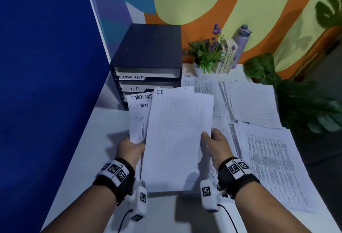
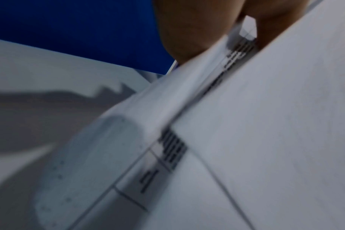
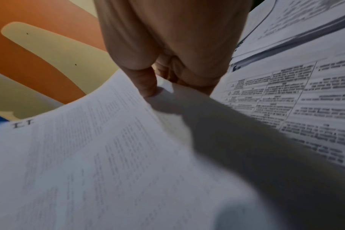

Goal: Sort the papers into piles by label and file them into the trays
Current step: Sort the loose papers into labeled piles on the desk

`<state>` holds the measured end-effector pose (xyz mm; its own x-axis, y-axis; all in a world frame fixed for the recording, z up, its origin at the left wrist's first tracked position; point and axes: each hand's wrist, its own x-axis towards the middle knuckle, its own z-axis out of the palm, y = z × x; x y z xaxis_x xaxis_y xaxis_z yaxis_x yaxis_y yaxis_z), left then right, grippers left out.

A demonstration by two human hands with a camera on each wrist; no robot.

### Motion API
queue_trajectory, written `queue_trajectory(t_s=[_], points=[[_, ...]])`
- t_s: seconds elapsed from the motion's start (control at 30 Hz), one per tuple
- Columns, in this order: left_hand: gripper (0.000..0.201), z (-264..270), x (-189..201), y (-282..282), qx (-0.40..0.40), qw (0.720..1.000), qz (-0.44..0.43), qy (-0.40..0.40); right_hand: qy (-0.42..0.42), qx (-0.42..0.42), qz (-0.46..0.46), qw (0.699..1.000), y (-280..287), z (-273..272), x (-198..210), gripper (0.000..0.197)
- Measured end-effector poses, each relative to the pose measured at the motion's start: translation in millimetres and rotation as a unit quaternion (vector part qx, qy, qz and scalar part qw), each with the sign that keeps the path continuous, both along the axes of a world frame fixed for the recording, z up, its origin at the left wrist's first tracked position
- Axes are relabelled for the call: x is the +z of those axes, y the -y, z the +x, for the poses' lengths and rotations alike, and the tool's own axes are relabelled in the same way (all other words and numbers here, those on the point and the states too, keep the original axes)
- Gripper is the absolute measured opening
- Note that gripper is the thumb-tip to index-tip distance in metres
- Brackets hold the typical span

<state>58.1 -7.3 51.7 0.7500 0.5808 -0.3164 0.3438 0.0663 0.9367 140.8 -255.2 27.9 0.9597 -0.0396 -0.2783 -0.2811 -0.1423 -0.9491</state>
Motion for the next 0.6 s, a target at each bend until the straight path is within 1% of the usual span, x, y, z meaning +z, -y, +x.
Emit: queue_trajectory(t_s=[0.03, 0.07, 0.13, 0.17, 0.23, 0.27, 0.3, 0.4, 0.43, 0.47, 0.53, 0.6], points=[[0.007, 5.1, 5.9, 8.5, 0.004, 1.0, 0.008, 0.006, -0.006, -0.005, -0.015, 1.0, 6.7, 3.5, -2.3, 0.022], [0.008, 9.8, 12.0, 17.3, -0.001, 1.0, 0.015, 0.012, 0.0, -0.014, -0.025, 1.0, 12.9, 6.9, -1.2, 0.029], [0.014, 19.7, 19.7, 32.0, -0.023, 0.999, 0.04, 0.015, 0.019, -0.027, -0.041, 0.999, 29.6, 17.1, 0.4, 0.036], [0.017, 25.1, 21.0, 38.2, -0.031, 0.997, 0.065, 0.006, 0.026, -0.033, -0.049, 0.998, 39.6, 23.1, 0.9, 0.036], [0.02, 33.9, 24.8, 52.2, -0.042, 0.993, 0.112, -0.009, 0.021, -0.037, -0.057, 0.997, 61.1, 34.8, 6.2, 0.022], [0.021, 37.4, 26.4, 58.9, -0.044, 0.991, 0.13, -0.006, 0.017, -0.041, -0.055, 0.997, 71.1, 39.8, 9.3, 0.013], [0.025, 40.5, 30.1, 67.2, -0.045, 0.989, 0.139, 0.005, 0.014, -0.046, -0.048, 0.998, 81.0, 45.1, 13.2, 0.011], [0.063, 49.4, 33.0, 89.5, -0.064, 0.988, 0.137, 0.034, -0.004, -0.053, -0.012, 0.999, 106.3, 63.2, 18.3, 0.025], [0.07, 52.4, 32.5, 96.5, -0.081, 0.985, 0.147, 0.032, -0.007, -0.053, -0.012, 0.999, 113.4, 69.9, 16.8, 0.029], [0.07, 55.9, 31.8, 104.0, -0.101, 0.981, 0.163, 0.03, -0.005, -0.051, -0.022, 0.998, 120.3, 76.8, 13.2, 0.033], [0.052, 64.4, 29.7, 117.1, -0.126, 0.976, 0.177, 0.023, -0.006, -0.04, -0.046, 0.998, 132.5, 86.6, 10.3, 0.034], [0.035, 73.9, 26.9, 130.3, -0.105, 0.987, 0.123, 0.01, -0.011, -0.029, -0.043, 0.999, 139.7, 91.5, 11.7, 0.031]])
